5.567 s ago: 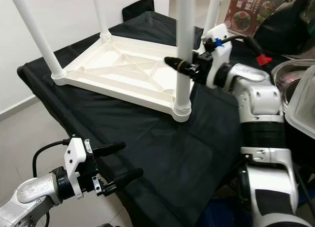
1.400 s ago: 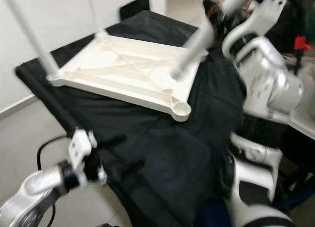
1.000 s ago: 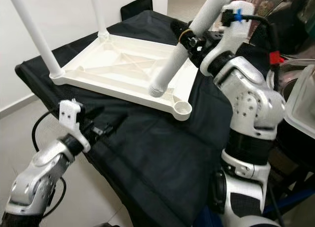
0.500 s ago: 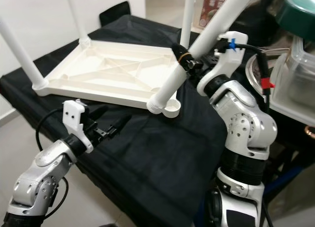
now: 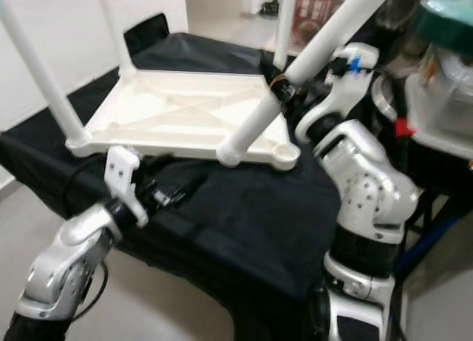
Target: Building children table
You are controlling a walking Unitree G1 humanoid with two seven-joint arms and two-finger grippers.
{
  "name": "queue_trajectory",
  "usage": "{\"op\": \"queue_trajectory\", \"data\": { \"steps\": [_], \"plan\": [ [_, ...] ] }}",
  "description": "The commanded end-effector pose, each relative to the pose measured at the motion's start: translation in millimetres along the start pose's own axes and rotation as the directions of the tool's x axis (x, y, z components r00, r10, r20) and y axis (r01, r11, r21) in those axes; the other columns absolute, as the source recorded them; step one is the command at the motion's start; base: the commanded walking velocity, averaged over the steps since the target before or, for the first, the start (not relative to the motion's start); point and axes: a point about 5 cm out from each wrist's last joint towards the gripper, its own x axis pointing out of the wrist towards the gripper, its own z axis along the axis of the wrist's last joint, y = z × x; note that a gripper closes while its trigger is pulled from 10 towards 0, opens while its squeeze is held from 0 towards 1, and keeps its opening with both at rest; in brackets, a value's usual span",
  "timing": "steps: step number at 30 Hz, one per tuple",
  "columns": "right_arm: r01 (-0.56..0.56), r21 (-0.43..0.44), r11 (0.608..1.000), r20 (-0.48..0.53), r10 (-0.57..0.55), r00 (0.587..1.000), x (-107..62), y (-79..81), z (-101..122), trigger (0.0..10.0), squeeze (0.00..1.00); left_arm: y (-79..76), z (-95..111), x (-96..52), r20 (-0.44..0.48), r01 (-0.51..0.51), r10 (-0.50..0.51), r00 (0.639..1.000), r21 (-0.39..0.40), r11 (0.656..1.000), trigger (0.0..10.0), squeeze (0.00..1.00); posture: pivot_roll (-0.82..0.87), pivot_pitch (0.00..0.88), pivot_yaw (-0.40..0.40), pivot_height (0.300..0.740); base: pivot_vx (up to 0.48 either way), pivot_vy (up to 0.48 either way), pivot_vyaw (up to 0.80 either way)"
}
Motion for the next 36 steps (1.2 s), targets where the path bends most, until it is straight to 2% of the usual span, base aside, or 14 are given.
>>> {"op": "queue_trajectory", "data": {
  "steps": [1,7,10,18,26,28,29,30,31,32,33,34,36],
  "plan": [
    [0.007,-0.014,1.000,0.029,-0.007,1.000,-2.0,-0.8,6,10.0,0.00,-4.0,-3,0.3,-0.005,0.014,-0.014,1.000,0.007,1.000,10.0,0.00,-0.06,0.082,0.002,0.740,0.000,0.000,0.00],
    [0.019,-0.030,0.999,0.003,-0.019,1.000,-2.2,-0.7,-2,10.0,0.00,-5.3,0,-0.6,0.013,0.011,-0.011,1.000,0.003,1.000,10.0,0.00,-0.06,0.087,0.007,0.740,0.080,0.000,0.00],
    [0.021,-0.047,0.999,-0.020,-0.022,1.000,-3.5,0.7,-8,10.0,0.00,-3.8,1,-3.8,0.017,0.000,0.000,1.000,0.003,1.000,10.0,0.00,-0.06,0.083,0.010,0.740,0.291,0.000,-0.80],
    [0.034,-0.058,0.998,-0.002,-0.034,0.999,-1.7,-0.2,-4,10.0,0.00,5.1,3,-8.5,0.013,-0.016,0.016,1.000,0.024,1.000,10.0,0.00,-0.05,0.067,0.009,0.740,0.299,0.000,-0.30],
    [0.048,-0.063,0.997,0.019,-0.047,0.999,-2.5,-2.6,-1,10.0,0.00,-1.5,5,0.6,0.016,0.047,-0.048,0.999,0.053,0.998,10.0,0.00,-0.06,0.068,0.016,0.740,0.368,0.000,0.00],
    [0.050,-0.066,0.997,0.022,-0.049,0.999,-2.8,-3.3,0,10.0,0.00,-3.4,7,3.2,0.014,0.079,-0.080,0.997,0.077,0.994,10.0,0.00,-0.06,0.071,0.017,0.740,0.296,0.000,0.00],
    [0.052,-0.069,0.996,0.025,-0.051,0.998,-2.7,-4.1,1,10.0,0.00,-5.3,8,5.4,-0.006,0.138,-0.138,0.990,0.116,0.984,10.0,0.00,-0.06,0.079,0.019,0.740,0.000,0.000,0.00],
    [0.052,-0.069,0.996,0.025,-0.051,0.998,-2.7,-4.1,1,10.0,0.00,-5.3,8,5.4,-0.006,0.138,-0.138,0.990,0.116,0.984,10.0,0.00,-0.06,0.079,0.019,0.740,0.000,0.000,0.00],
    [0.056,-0.074,0.996,0.028,-0.054,0.998,-2.1,-5.1,3,10.0,0.00,-7.1,10,6.9,-0.062,0.252,-0.245,0.968,0.195,0.948,10.0,0.00,-0.06,0.078,0.019,0.740,0.000,0.000,0.00],
    [0.056,-0.074,0.996,0.028,-0.054,0.998,-2.1,-5.1,3,10.0,0.00,-7.1,10,6.9,-0.062,0.252,-0.245,0.968,0.195,0.948,10.0,0.00,-0.06,0.078,0.019,0.740,0.000,0.000,0.00],
    [0.058,-0.079,0.995,0.028,-0.056,0.998,-1.7,-5.5,3,10.0,0.00,-4.0,9,6.0,-0.137,0.326,-0.299,0.944,0.273,0.905,10.0,0.00,-0.06,0.091,0.018,0.740,0.000,0.000,0.00],
    [0.058,-0.079,0.995,0.028,-0.056,0.998,-1.7,-5.5,3,10.0,0.00,-4.0,9,6.0,-0.137,0.326,-0.299,0.944,0.273,0.905,10.0,0.00,-0.06,0.091,0.018,0.740,0.000,0.000,0.00],
    [0.062,-0.095,0.994,0.026,-0.060,0.998,-1.4,-6.8,6,10.0,0.00,13.3,5,-0.1,-0.343,0.487,-0.364,0.866,0.413,0.770,10.0,0.00,-0.07,0.099,0.021,0.740,0.000,0.000,0.00]
  ]
}}
